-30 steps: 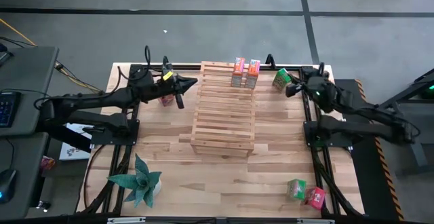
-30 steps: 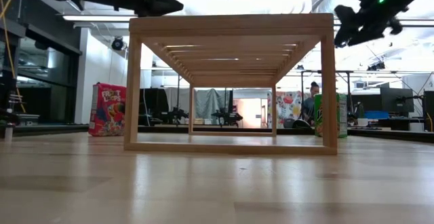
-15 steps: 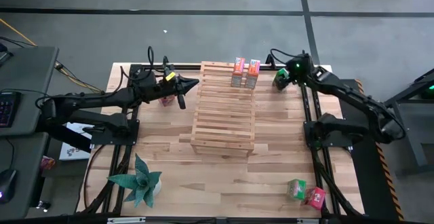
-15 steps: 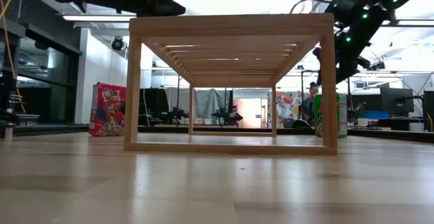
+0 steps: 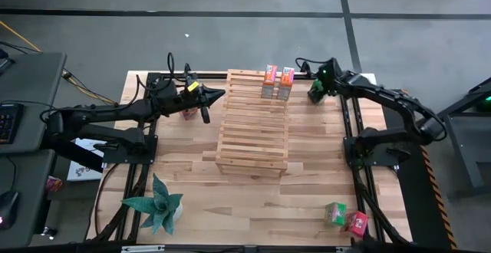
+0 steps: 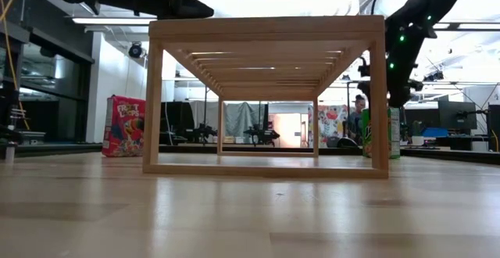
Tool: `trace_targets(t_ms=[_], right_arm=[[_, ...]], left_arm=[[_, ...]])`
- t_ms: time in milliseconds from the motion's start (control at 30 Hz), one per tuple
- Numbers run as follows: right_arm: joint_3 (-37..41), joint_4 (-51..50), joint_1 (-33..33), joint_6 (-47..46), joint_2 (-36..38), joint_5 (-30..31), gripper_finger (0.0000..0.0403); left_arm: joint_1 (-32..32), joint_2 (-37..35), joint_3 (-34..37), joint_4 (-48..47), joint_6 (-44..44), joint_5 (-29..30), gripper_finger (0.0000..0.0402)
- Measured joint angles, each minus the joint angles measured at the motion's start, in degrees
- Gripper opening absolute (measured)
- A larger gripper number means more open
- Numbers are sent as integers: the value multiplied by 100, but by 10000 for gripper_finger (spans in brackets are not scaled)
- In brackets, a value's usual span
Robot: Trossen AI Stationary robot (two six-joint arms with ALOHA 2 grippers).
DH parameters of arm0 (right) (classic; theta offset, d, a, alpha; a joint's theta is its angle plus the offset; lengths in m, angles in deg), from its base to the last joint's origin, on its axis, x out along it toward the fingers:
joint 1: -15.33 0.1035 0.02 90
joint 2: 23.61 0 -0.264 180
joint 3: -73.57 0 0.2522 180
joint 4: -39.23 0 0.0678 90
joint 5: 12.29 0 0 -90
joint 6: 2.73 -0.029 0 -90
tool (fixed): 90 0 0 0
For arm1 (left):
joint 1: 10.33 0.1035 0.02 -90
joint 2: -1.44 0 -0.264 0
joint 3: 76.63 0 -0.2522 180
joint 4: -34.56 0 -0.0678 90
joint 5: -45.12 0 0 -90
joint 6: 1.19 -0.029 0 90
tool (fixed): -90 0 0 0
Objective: Stack cereal on shelf
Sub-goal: Put the top green cereal box on the shelf
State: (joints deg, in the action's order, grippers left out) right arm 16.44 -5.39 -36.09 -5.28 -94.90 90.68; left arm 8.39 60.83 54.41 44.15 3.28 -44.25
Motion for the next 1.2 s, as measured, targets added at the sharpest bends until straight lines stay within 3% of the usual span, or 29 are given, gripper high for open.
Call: trace_targets(t_ms=[333,567,700,800,900,1033,1200], right_arm=[[2,75,2,-7,-388,-77,289],[0,-232,2,-150,49,-129,182],[-124,-920,64,-253,451,-254,121],[-330,-1778,232,-342,844,-385,99],[-717,-2854,536,-525,1261,-804,100],[-1267,-4125,1143,-995,1666,-1914,112],[-1791,-4414,2283,-1873,1881,-2872,115]], left_arm=[[0,0,0,2,-2,-2,1],[0,0,0,0,-6,-2,1],[0,0,0,2,-7,-2,1],[0,0,0,2,-9,-2,0],[0,0,0,7,-13,-2,1],[-2,0,0,17,-13,-2,1],[-2,0,0,16,-10,-2,3]])
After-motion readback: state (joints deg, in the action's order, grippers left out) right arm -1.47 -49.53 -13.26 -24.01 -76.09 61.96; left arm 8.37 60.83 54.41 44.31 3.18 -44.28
